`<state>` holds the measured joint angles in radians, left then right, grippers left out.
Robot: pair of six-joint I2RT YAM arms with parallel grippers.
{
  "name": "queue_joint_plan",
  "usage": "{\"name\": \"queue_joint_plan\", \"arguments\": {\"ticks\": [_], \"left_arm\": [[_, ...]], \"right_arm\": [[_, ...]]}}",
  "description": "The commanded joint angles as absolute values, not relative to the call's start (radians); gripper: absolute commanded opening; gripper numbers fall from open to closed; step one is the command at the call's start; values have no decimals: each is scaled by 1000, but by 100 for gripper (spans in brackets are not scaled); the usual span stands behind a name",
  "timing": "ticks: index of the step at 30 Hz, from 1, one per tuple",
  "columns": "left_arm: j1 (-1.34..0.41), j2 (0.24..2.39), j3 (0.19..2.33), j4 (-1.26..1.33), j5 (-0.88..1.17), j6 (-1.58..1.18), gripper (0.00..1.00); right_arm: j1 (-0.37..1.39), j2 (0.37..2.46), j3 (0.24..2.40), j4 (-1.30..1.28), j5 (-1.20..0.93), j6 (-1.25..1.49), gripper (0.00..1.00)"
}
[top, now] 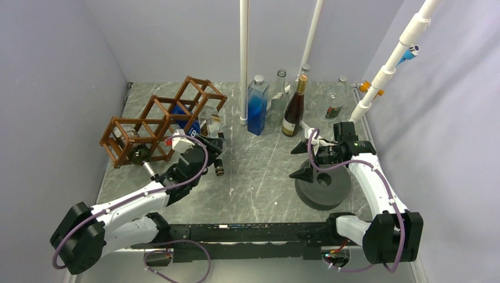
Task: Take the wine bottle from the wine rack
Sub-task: Pick up the wine bottle from the wine rack.
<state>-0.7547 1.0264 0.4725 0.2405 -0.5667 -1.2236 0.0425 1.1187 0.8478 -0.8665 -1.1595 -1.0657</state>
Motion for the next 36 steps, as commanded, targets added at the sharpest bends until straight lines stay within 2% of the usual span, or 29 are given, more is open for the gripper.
{"name": "queue_joint_plan", "arguments": {"ticks": [1, 36], "left_arm": [[-762, 957, 499, 428, -626, -1214, 0], [-848, 864, 472, 440, -543, -1168, 0]], "right_arm": [[39, 1119, 882, -861, -1205, -1091, 100], [39, 1120, 881, -859, -1199, -1091, 100]]}}
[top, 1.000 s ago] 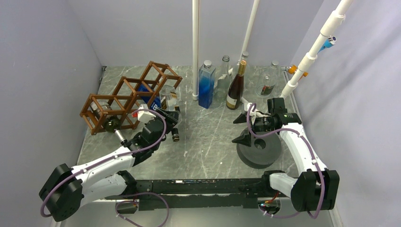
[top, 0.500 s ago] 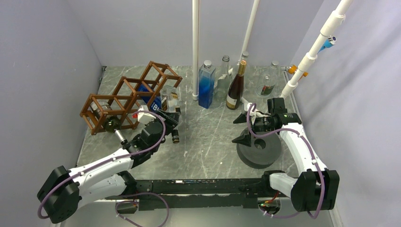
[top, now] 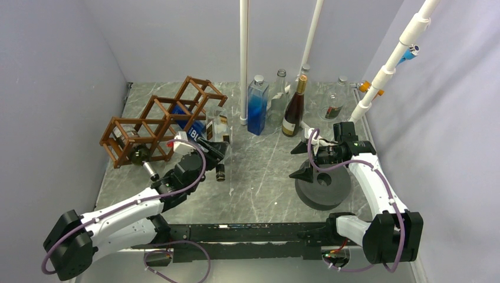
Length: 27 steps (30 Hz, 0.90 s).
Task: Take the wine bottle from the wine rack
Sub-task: Pick up the wine bottle from the wine rack, then place the wine bottle at the center of the board.
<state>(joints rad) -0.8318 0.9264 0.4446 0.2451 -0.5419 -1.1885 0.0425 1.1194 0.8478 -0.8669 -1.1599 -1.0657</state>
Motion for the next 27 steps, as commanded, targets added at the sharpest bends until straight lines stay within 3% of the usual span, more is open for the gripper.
{"name": "queue_joint_plan", "arguments": {"ticks": [1, 27], "left_arm": [[-853, 861, 472, 440, -538, -1166, 0], [-931, 759, 445, 326, -426, -1188, 0]], "right_arm": [[38, 1120, 881, -859, -1198, -1091, 100], [31, 1116, 876, -858, -1184, -1096, 100]]}}
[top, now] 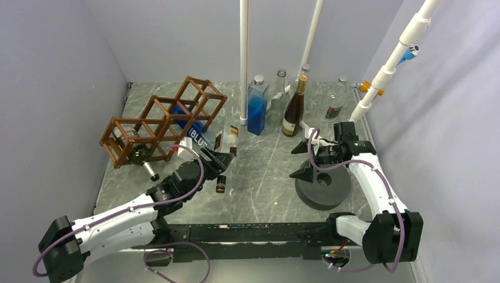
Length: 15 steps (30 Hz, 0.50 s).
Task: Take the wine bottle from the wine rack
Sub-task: Place the wine bottle at the center of the board.
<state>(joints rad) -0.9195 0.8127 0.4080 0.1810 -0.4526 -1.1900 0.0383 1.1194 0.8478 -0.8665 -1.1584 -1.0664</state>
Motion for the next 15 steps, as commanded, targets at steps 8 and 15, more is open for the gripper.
{"name": "queue_joint_plan", "arguments": {"ticks": [8, 15], "left_arm": [[-936, 740, 450, 282, -356, -1186, 0], [-935, 732, 459, 237, -297, -1184, 0]], "right_arm": [[22, 1105, 873, -871, -1174, -1121, 100], [16, 1096, 869, -888, -1172, -1149, 100]]}}
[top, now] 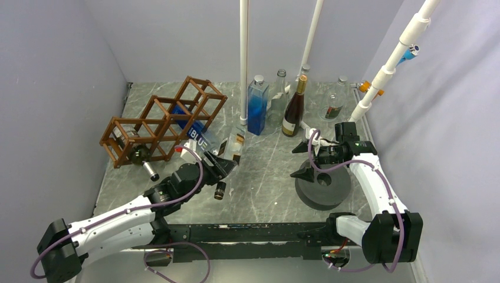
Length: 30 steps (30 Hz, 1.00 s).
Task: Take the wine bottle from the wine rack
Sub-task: Place the wine bottle at the center of the board.
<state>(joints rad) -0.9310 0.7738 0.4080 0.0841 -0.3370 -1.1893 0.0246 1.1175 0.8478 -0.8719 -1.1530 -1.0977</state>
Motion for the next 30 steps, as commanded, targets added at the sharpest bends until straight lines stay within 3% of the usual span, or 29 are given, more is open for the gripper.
{"name": "queue_joint_plan", "arguments": {"ticks": [1, 30], "left_arm": [[-935, 733, 459, 235, -286, -1183, 0], [-936, 845, 457, 304, -32, -1209, 0]], "right_arm": [[15, 1091, 866, -889, -1173, -1157, 100], [11, 1034, 818, -891, -1132, -1219, 100]]}}
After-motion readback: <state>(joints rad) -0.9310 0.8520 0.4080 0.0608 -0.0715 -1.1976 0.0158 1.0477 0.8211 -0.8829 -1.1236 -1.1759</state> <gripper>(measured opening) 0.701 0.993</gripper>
